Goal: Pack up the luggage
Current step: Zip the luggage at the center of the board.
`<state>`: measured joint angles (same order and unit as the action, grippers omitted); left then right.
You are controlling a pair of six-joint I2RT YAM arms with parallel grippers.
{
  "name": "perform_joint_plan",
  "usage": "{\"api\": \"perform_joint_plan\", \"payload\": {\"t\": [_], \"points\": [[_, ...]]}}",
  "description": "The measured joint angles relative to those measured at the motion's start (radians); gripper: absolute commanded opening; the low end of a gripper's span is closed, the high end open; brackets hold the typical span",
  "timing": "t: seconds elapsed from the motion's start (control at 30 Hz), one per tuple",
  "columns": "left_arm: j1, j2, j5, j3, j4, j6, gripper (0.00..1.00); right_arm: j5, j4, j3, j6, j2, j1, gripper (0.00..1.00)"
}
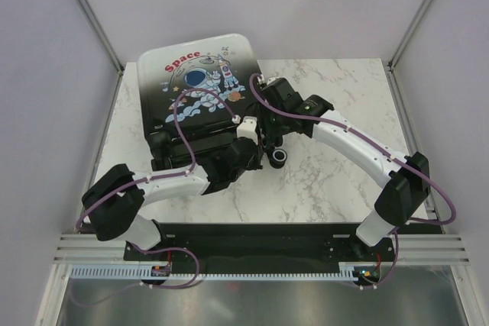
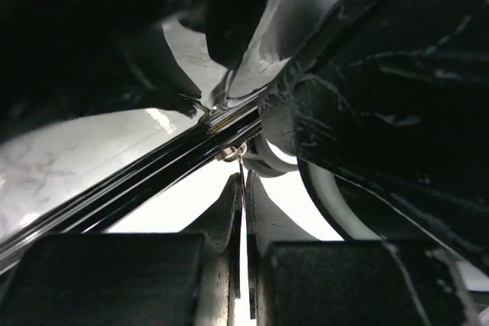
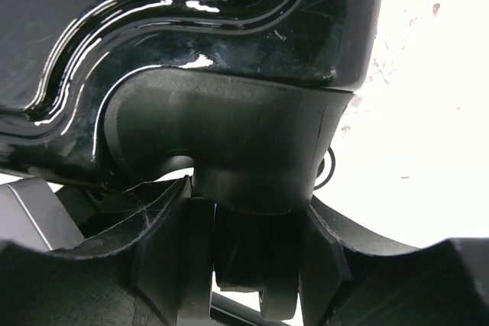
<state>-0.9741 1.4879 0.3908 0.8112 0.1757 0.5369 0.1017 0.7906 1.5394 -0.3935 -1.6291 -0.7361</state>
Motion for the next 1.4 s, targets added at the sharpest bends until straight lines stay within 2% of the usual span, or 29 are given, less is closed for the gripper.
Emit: {"api": "perform_joint_plan", "payload": {"t": [0.3, 0.33, 0.37, 0.4, 0.47, 0.5, 0.6, 0.77, 0.8, 0.93, 1.27, 1.4], "points": [[-0.011, 0.049, -0.006, 0.024, 0.039, 0.019, 0.02, 0.023, 0.026, 0.0, 0.022, 0.004, 0.009, 0.0], [-0.012, 0.057, -0.005, 0.03, 0.043, 0.022, 0.02, 0.031, 0.027, 0.0, 0.026, 0.005, 0.01, 0.05], [-0.013, 0.064, -0.004, 0.035, 0.047, 0.024, 0.02, 0.036, 0.029, 0.0, 0.03, 0.007, 0.013, 0.14], [-0.015, 0.071, -0.001, 0.041, 0.05, 0.026, 0.02, 0.04, 0.033, 0.0, 0.033, 0.009, 0.016, 0.37], [-0.019, 0.077, 0.002, 0.045, 0.059, 0.027, 0.02, 0.047, 0.038, 0.0, 0.04, 0.014, 0.019, 0.58], [-0.021, 0.077, 0.007, 0.045, 0.062, 0.03, 0.02, 0.047, 0.04, 0.0, 0.041, 0.017, 0.02, 0.82], [-0.028, 0.07, 0.028, 0.039, 0.075, 0.042, 0.02, 0.054, 0.046, -0.001, 0.058, 0.039, 0.043, 0.88], [-0.037, 0.056, 0.04, 0.019, 0.09, 0.04, 0.02, -0.01, 0.039, -0.002, 0.063, 0.116, 0.065, 0.92], [-0.037, 0.053, 0.041, 0.017, 0.092, 0.04, 0.02, -0.029, 0.045, -0.005, 0.069, 0.136, 0.069, 0.98], [-0.037, 0.026, 0.042, -0.002, 0.097, 0.041, 0.02, -0.071, 0.067, -0.01, 0.084, 0.208, 0.095, 0.98], [-0.029, -0.053, 0.041, -0.052, 0.119, 0.051, 0.02, -0.253, 0.044, -0.052, 0.109, 0.218, 0.433, 0.98], [-0.029, -0.054, 0.034, -0.053, 0.119, 0.051, 0.02, -0.332, -0.025, -0.276, 0.127, 0.248, 0.488, 0.98]]}}
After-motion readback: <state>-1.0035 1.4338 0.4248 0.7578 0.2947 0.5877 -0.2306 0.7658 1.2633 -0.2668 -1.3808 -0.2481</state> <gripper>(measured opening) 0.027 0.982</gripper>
